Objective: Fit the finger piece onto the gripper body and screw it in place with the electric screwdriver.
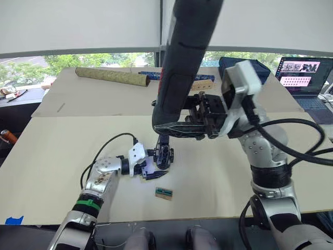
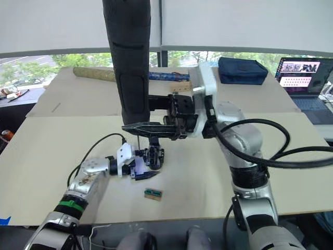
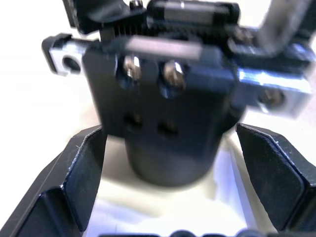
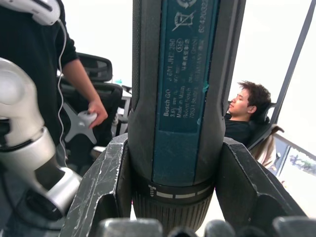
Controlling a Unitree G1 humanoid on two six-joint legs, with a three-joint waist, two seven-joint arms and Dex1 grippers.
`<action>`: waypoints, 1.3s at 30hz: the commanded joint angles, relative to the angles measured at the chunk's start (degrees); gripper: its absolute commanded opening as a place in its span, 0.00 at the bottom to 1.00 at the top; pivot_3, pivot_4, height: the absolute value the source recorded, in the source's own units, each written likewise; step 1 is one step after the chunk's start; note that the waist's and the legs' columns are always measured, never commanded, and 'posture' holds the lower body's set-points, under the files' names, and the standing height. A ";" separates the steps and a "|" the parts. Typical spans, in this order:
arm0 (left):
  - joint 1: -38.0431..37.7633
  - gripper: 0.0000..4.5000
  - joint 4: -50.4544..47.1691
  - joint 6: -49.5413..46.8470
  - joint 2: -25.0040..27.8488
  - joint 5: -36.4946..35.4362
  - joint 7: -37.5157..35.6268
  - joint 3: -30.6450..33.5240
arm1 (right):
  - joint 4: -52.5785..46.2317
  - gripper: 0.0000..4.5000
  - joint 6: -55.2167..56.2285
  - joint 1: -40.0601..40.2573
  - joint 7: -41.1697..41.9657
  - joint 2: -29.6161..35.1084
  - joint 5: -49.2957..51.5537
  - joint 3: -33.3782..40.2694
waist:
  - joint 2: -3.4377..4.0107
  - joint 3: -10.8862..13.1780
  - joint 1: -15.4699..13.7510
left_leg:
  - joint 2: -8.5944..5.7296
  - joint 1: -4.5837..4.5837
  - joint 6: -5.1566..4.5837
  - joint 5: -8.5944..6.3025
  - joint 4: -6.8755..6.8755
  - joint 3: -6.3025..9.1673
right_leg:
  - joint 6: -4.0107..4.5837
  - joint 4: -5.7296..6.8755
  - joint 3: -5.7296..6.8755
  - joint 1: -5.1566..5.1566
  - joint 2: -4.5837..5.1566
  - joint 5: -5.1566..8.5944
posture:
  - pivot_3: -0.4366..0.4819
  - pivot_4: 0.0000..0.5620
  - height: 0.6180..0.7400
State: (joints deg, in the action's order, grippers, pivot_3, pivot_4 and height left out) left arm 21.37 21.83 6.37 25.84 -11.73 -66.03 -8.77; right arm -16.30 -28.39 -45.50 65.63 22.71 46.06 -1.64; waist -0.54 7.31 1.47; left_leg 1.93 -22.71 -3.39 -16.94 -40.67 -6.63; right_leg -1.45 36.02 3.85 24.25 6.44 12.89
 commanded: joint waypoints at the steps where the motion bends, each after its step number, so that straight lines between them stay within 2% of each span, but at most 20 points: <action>1: -4.70 0.99 1.15 1.64 5.76 -0.49 -2.18 3.41 | -4.52 0.43 -1.69 1.77 -1.30 4.66 3.90 6.21 | 0.00 0.00 0.20 | 0.02 0.01 0.00 0.00 0.03 0.01 | 0.02 0.00 0.02 0.01 -0.01 0.01 | 0.48 0.27 1.00; 3: -5.91 0.99 1.58 1.20 8.53 -0.46 -2.20 4.56 | -5.77 0.43 -1.65 3.76 -1.99 6.91 4.58 8.32 | 0.00 0.00 0.31 | 0.03 0.11 0.00 -0.01 0.18 -0.01 | 0.08 -0.01 0.02 0.00 0.05 0.04 | 0.48 0.27 1.00; 5: -8.32 0.99 0.42 0.67 11.41 -3.34 -5.19 6.70 | -7.40 0.43 -0.74 7.22 -2.02 9.89 4.07 11.07 | 0.00 0.01 0.44 | 0.01 0.27 0.00 -0.01 0.47 -0.07 | 0.11 -0.05 0.01 -0.01 0.11 0.04 | 0.48 0.27 1.00; 10: -13.90 0.99 -2.58 5.43 15.42 -9.76 -11.83 12.68 | -11.53 0.43 0.65 20.20 0.13 16.52 2.89 16.10 | 0.05 0.06 0.18 | 0.03 0.38 0.07 0.03 0.87 -0.10 | 0.23 -0.14 0.06 0.04 0.12 0.11 | 0.48 0.27 1.00; 15: -19.24 0.99 -12.32 1.09 17.65 -14.08 -16.98 12.53 | -15.34 0.43 0.55 25.17 -2.76 15.82 4.34 15.18 | 0.10 0.39 -0.33 | 0.00 0.32 0.02 0.00 0.82 -0.20 | 0.25 -0.18 0.03 0.07 0.20 0.10 | 0.48 0.27 1.00; 18: -19.87 0.99 -18.05 -0.90 16.92 -13.88 -15.55 11.05 | -17.36 0.43 0.64 24.95 -3.76 13.69 4.42 12.02 | -0.01 0.54 -0.89 | 0.01 0.34 0.03 0.01 0.78 -0.16 | 0.30 -0.17 0.03 0.05 0.20 0.06 | 0.48 0.27 1.00; 22: -17.83 0.99 -22.90 -2.23 14.15 -9.55 -11.39 6.05 | -17.91 0.43 1.18 22.95 -4.88 8.90 2.43 5.35 | -0.02 0.56 -1.33 | -0.01 0.33 0.06 0.03 0.78 -0.11 | 0.33 -0.17 0.03 0.03 0.14 0.06 | 0.48 0.27 1.00; 26: -16.64 0.99 -22.62 -1.54 12.28 -5.36 -9.43 1.89 | -14.67 0.43 3.24 22.26 -3.45 6.13 -1.93 -0.46 | -0.09 0.60 -1.35 | -0.05 0.27 0.05 0.03 0.71 -0.15 | 0.32 -0.17 0.04 0.03 0.04 0.06 | 0.48 0.27 1.00; 31: -16.06 0.99 -24.09 -3.01 9.06 -4.27 -7.26 -2.15 | -10.74 0.43 7.14 21.98 -0.31 3.45 -5.92 -5.60 | -0.14 0.65 -1.40 | -0.06 0.24 0.05 0.03 0.65 -0.19 | 0.30 -0.19 0.04 0.03 0.02 0.06 | 0.48 0.27 1.00; 39: -13.82 0.99 -21.96 -1.33 5.90 -0.56 -5.75 -6.69 | -5.89 0.43 10.21 20.26 2.75 1.65 -9.42 -8.95 | -0.17 0.67 -1.80 | -0.06 0.25 0.00 0.01 0.49 -0.16 | 0.28 -0.13 0.05 -0.05 0.01 0.06 | 0.48 0.27 1.00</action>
State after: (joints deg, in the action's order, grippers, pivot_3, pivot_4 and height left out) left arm 7.22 -0.40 4.20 32.41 -13.08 -72.24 -14.01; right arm -21.46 -20.40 -24.08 67.60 25.04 36.32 -10.84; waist -0.71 7.98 -0.33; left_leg 1.87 -22.45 -3.39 -16.93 -40.19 -6.79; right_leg -1.16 35.90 3.89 24.21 6.46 12.95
